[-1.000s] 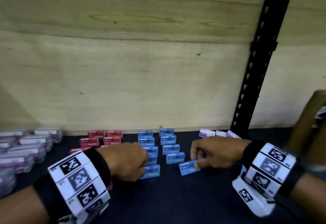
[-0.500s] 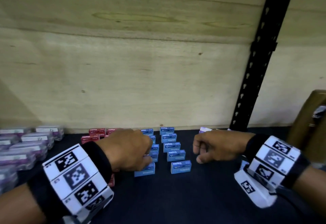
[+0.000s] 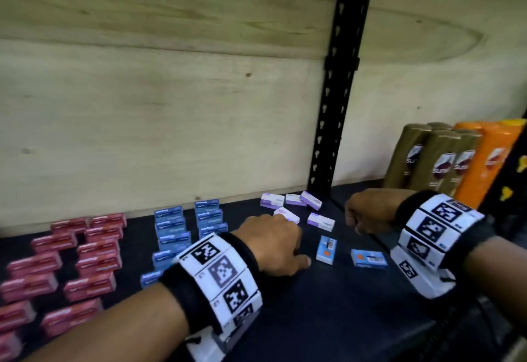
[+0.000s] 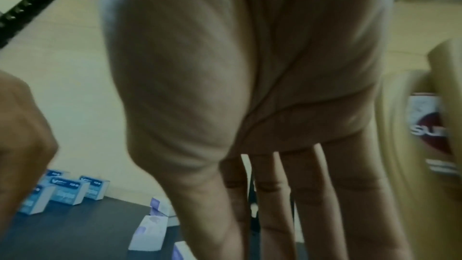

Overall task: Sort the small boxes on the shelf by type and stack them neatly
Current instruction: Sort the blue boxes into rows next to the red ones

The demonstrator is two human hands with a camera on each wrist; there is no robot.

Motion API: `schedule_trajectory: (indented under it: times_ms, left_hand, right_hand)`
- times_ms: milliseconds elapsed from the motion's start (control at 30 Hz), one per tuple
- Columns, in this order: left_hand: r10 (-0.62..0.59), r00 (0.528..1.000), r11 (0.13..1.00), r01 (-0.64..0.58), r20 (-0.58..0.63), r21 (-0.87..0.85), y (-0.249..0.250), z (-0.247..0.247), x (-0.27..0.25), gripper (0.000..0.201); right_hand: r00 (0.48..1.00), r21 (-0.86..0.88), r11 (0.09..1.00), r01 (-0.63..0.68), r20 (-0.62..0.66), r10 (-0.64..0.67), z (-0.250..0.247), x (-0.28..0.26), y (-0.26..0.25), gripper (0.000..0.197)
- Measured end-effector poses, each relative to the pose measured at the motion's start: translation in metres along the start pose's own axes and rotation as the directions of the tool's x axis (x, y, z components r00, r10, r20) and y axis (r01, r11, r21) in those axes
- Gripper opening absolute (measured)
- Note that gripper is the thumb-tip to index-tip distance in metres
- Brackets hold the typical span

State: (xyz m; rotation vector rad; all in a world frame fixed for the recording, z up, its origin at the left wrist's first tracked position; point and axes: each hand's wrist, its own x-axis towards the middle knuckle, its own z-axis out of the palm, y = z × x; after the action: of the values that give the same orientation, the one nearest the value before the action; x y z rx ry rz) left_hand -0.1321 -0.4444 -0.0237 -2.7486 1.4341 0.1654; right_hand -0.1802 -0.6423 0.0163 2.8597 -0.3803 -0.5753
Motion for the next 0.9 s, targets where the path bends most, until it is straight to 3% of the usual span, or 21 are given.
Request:
schedule_trajectory:
  times_ms: [200, 400, 600, 767, 900]
  left_hand:
    - [-0.045, 0.999, 0.999, 0.045, 0.026, -0.003, 0.025, 0.012, 0.034, 0.059]
    - [-0.05, 0.999, 0.998, 0.049, 0.023, 0.041, 0.031, 0.013, 0.046, 0.066]
    - [0.01, 1.0, 0.997, -0.011, 0.016, 0.074, 0.028, 0.009, 0.046, 0.044]
    - [0.026, 0.999, 0.993, -0.03, 0.037, 0.111, 0.018, 0.005, 0.037, 0.042]
    - [0.009, 0.996, 0.995, -0.019, 0.093, 0.101, 0.01, 0.0, 0.027, 0.027]
  right_hand:
    - [0.984, -0.008, 1.0, -0.029, 0.178, 0.03, 0.02, -0.003, -0.002, 0.037]
    - [0.975, -0.043, 0.998, -0.038, 0.218, 0.046, 0.022, -0.001, -0.008, 0.047]
    - [0.98, -0.038, 0.999, -0.017, 0.198, 0.024, 0.025, 0.001, -0.009, 0.046]
    - [0.987, -0.024, 1.0, 0.018, 0.16, -0.014, 0.027, 0.003, -0.006, 0.049]
    - [0.99, 0.036, 0.998, 0.053, 0.126, -0.057, 0.026, 0.006, -0.007, 0.038]
